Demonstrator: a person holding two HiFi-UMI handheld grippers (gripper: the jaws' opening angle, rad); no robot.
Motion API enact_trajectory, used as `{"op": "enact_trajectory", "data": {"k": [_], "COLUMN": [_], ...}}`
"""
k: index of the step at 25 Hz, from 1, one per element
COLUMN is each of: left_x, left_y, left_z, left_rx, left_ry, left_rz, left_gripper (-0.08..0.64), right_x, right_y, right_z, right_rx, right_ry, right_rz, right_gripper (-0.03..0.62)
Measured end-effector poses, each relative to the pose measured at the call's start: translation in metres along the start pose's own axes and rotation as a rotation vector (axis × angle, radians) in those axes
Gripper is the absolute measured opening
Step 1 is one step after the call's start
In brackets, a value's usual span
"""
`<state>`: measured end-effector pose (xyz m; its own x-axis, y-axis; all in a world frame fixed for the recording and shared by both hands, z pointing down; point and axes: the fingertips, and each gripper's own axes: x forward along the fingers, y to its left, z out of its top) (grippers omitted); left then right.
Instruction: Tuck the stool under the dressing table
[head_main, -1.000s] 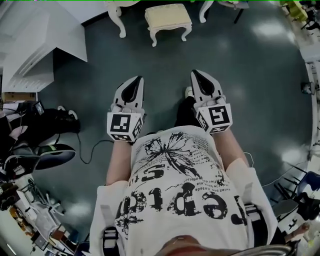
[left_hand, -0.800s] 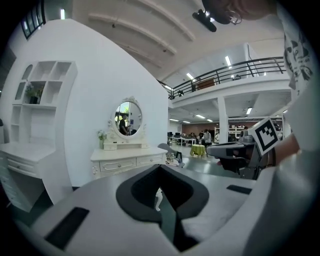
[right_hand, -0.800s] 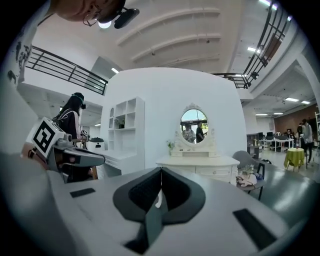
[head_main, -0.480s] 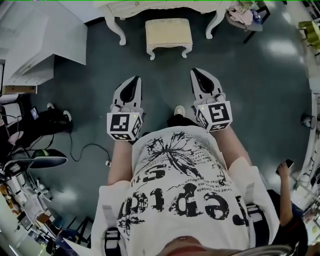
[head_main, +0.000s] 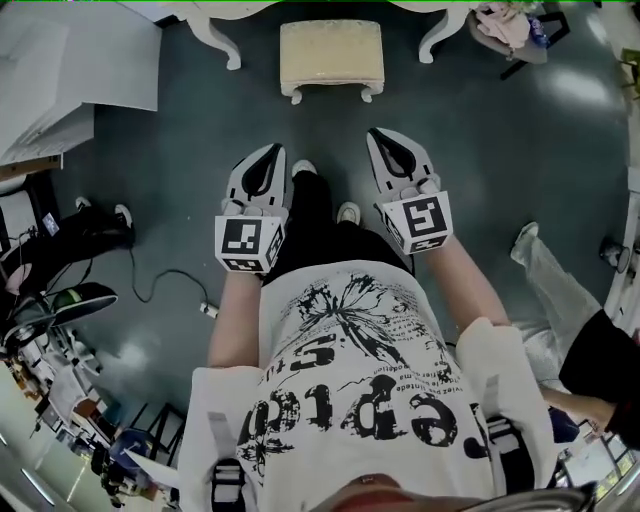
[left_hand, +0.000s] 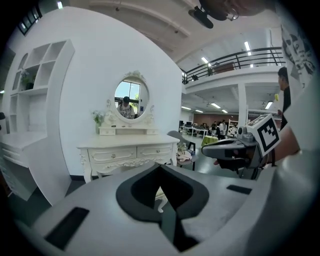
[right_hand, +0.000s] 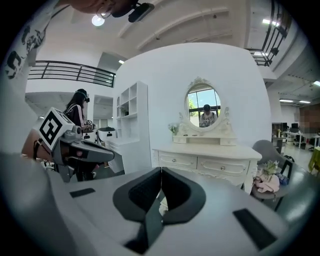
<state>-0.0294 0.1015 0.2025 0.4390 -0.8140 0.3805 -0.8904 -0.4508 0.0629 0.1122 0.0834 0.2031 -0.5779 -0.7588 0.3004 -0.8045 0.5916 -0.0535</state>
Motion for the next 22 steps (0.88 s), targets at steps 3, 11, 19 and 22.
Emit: {"op": "enact_trajectory", "data": {"k": [3, 11, 19, 22], "left_x": [0.028, 0.133, 0.251, 0.29], "left_y": [0.013, 0.068, 0.104, 0.109], "left_z": [-0.018, -0.073, -0.177, -0.217], "left_rx": [0.009, -0.015, -0.097, -0.073], "left_ry": [0.037, 0.081, 0.14, 0.157], "left_rz": [-0.015, -0.09, -0.107, -0.14], "left_gripper": [0.02, 0.02, 0.02, 0.02], "right_x": [0.029, 0.13, 0.212, 0.241], "right_y": [-0.012, -0.054, -0.091, -0.111], "right_z": [-0.025, -0.1, -0.225, -0.266], "right_rx": [0.012, 0.09, 0.169, 0.17], "right_ry": [0.05, 0.165, 0.292, 0.316], "right_rz": [-0.001, -0.044, -0.074, -0.097], "right_gripper": [0.018, 0.018, 0.018, 0.018]}}
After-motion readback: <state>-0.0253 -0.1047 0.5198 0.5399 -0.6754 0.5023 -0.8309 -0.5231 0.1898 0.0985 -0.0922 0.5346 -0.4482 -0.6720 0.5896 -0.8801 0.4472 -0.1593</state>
